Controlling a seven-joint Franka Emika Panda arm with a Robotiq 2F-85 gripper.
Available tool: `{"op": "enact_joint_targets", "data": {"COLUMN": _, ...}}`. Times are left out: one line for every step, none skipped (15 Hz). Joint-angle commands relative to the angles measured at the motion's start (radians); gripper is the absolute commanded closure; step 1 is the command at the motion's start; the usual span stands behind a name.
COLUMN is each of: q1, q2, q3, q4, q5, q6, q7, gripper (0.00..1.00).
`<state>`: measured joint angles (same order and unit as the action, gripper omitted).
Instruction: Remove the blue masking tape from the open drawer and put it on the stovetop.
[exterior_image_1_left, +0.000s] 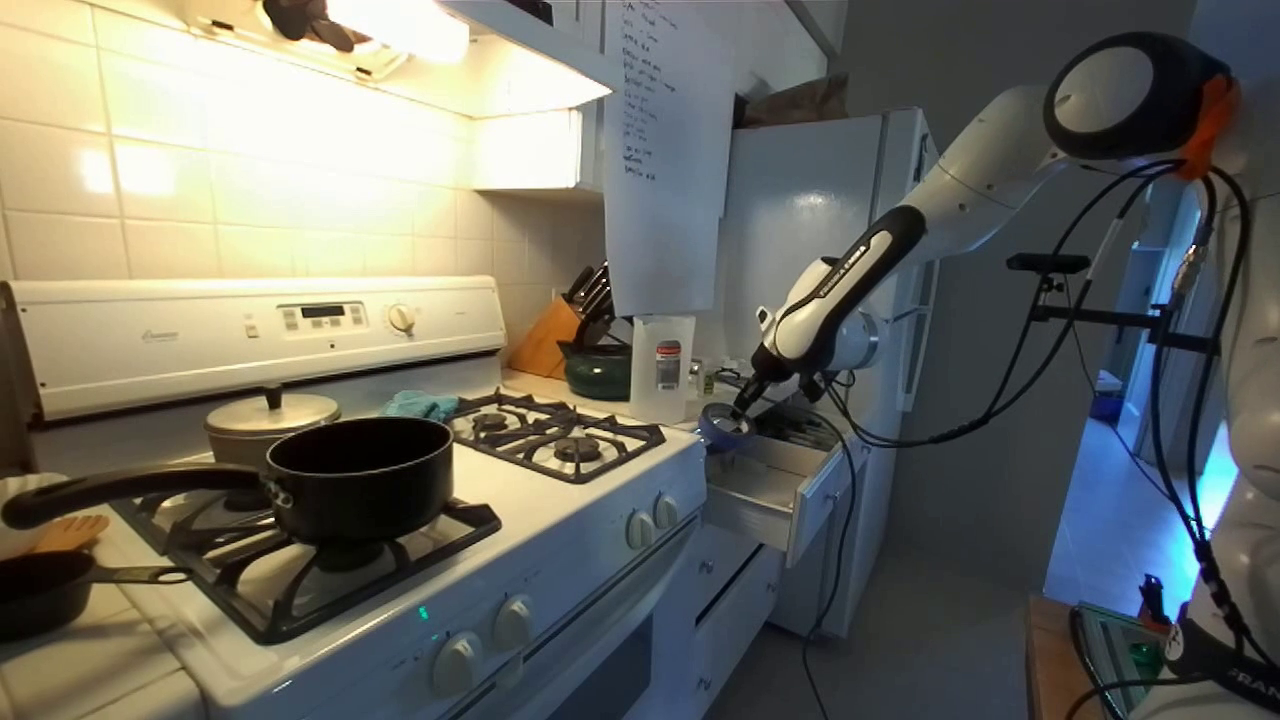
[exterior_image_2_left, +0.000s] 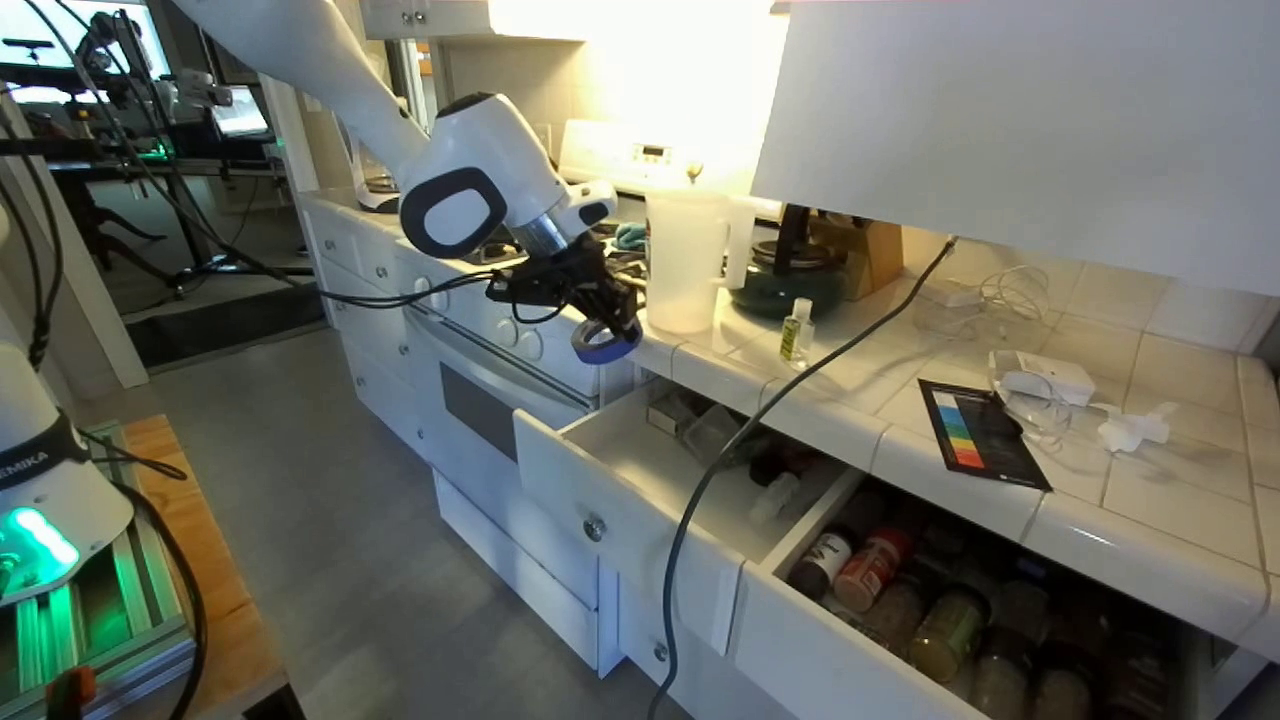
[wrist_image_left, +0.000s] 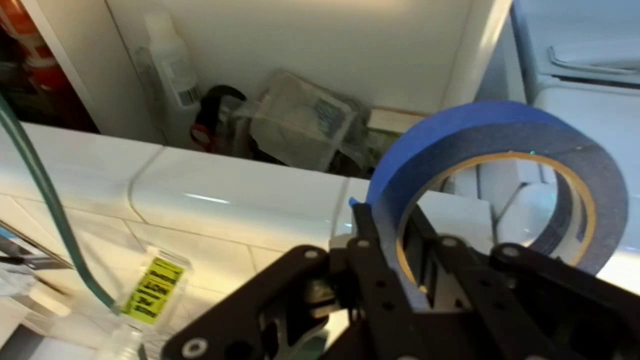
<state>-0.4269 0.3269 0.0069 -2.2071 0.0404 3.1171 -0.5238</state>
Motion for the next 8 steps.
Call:
{"op": "enact_joint_targets", "data": {"q1": 0.024, "q2": 0.009, "q3": 0.056, "q4": 0.011, "q5": -0.017, "q6": 0.038, "q7": -0.034, "gripper": 0.95}}
{"op": "enact_joint_targets", "data": {"q1": 0.030, "q2": 0.011, "q3": 0.074, "q4": 0.013, "q5": -0.018, "q6": 0.046, "q7": -0.045, "gripper": 0.95}}
{"op": "enact_joint_targets", "data": {"q1": 0.042, "q2": 0.013, "q3": 0.083, "q4": 0.020, "q5": -0.022, "q6": 0.051, "q7": -0.054, "gripper": 0.95}}
{"op": "enact_joint_targets", "data": {"q1": 0.052, "q2": 0.016, "q3": 0.092, "q4": 0.025, "q5": -0.028, "q6": 0.060, "q7": -0.066, "gripper": 0.95}}
{"op": "enact_joint_targets", "data": {"q1": 0.060, "q2": 0.022, "q3": 0.105, "q4": 0.041, "q5": -0.033, "q6": 0.057, "q7": -0.080, "gripper": 0.95}}
{"op": "enact_joint_targets", "data": {"q1": 0.079, "q2": 0.026, "q3": 0.100, "q4": 0.057, "q5": -0.041, "q6": 0.055, "q7": -0.086, "gripper": 0.95}}
{"op": "enact_joint_targets", "data": {"q1": 0.104, "q2": 0.035, "q3": 0.097, "q4": 0.090, "q5": -0.049, "q6": 0.040, "q7": -0.092, "gripper": 0.95}}
{"op": "enact_joint_targets", "data": {"q1": 0.116, "q2": 0.039, "q3": 0.103, "q4": 0.113, "q5": -0.052, "q6": 0.036, "q7": -0.102, "gripper": 0.95}}
